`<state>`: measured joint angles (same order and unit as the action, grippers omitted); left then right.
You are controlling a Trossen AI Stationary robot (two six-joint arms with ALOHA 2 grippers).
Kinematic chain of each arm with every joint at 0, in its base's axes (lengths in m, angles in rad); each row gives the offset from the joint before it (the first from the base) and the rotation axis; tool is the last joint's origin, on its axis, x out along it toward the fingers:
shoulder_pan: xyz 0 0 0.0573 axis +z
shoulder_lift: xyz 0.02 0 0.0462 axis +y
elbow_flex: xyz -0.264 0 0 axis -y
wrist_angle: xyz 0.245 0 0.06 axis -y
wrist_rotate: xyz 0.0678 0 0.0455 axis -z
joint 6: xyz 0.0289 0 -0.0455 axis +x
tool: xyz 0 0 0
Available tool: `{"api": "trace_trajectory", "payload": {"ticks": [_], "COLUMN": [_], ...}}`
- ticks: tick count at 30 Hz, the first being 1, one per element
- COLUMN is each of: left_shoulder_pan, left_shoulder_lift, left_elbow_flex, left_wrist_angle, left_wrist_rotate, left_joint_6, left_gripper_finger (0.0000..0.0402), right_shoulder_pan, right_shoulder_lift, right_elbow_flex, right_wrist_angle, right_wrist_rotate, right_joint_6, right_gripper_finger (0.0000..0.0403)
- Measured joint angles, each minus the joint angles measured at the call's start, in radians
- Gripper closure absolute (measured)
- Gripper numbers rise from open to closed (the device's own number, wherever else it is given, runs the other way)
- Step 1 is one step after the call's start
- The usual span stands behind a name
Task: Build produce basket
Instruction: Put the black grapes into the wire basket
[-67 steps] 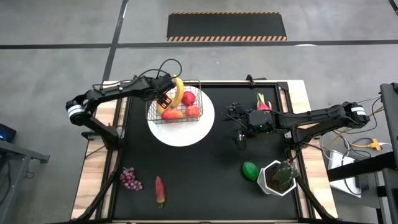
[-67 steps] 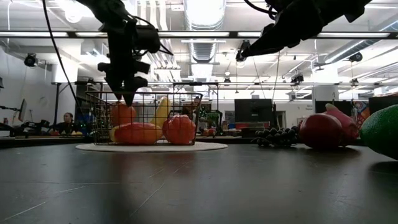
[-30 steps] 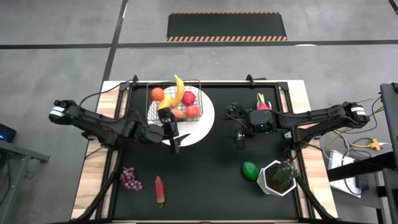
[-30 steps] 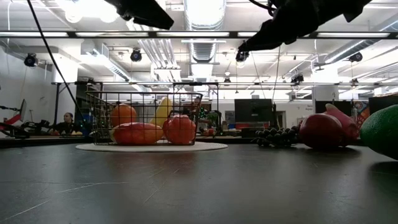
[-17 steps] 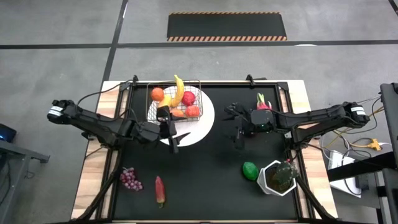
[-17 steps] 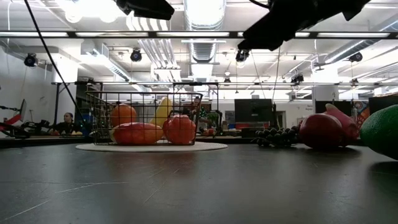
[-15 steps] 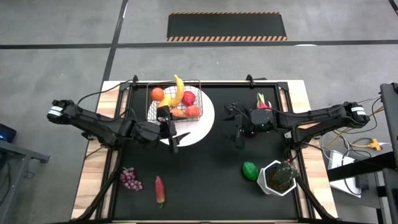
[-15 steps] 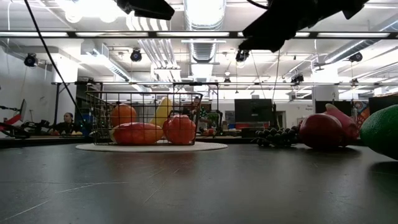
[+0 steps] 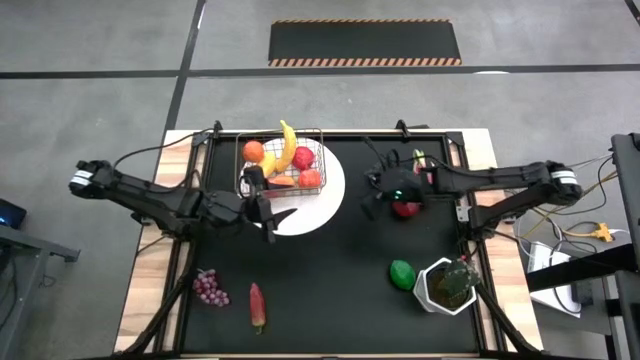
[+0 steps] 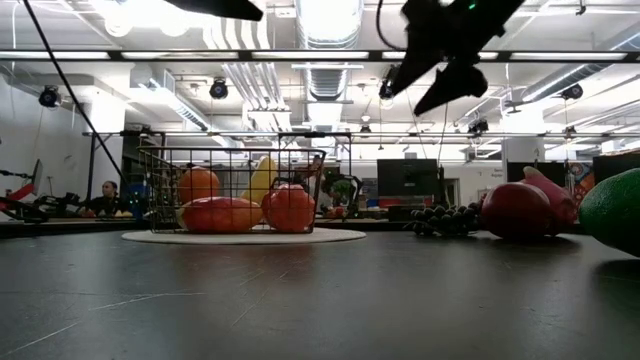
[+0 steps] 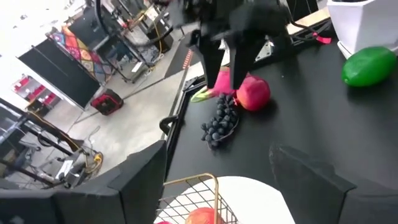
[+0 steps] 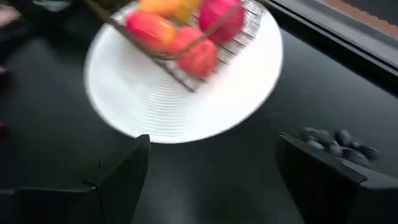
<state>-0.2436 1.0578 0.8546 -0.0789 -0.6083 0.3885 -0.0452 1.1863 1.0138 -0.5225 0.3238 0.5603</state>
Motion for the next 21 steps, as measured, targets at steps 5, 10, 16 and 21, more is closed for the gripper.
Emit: {"api": "trace_trajectory", "payload": {"ticks": [5,10,16,21], "left_shoulder_pan": [0.0,0.001,0.001,0.001], "left_shoulder_lift": [-0.052,-0.105,-0.179,-0.215], "left_elbow_flex": [-0.093,-0.182,-0.221,-0.225], "left_wrist_angle": [0.109,0.206,0.284,0.271], "left_wrist_rotate": [0.0,-0.003,-0.008,-0.009], "left_joint_6": [0.045,0.072,0.126,0.119], "left_gripper_finger": [0.0136,0.0136,0.0136,0.0136], "right_shoulder_pan": [-0.098,-0.209,-0.291,-0.335], "right_shoulder_lift": [0.161,0.319,0.463,0.541], "right_elbow_flex": [0.114,0.181,0.19,0.19], "right_wrist_angle": [-0.161,-0.297,-0.302,-0.299], "right_wrist_rotate": [0.0,0.003,-0.008,-0.003], "right_joint_6": [0.005,-0.004,-0.037,-0.042], "right_gripper_finger": [0.0076,0.0076,0.0076,0.0076]}}
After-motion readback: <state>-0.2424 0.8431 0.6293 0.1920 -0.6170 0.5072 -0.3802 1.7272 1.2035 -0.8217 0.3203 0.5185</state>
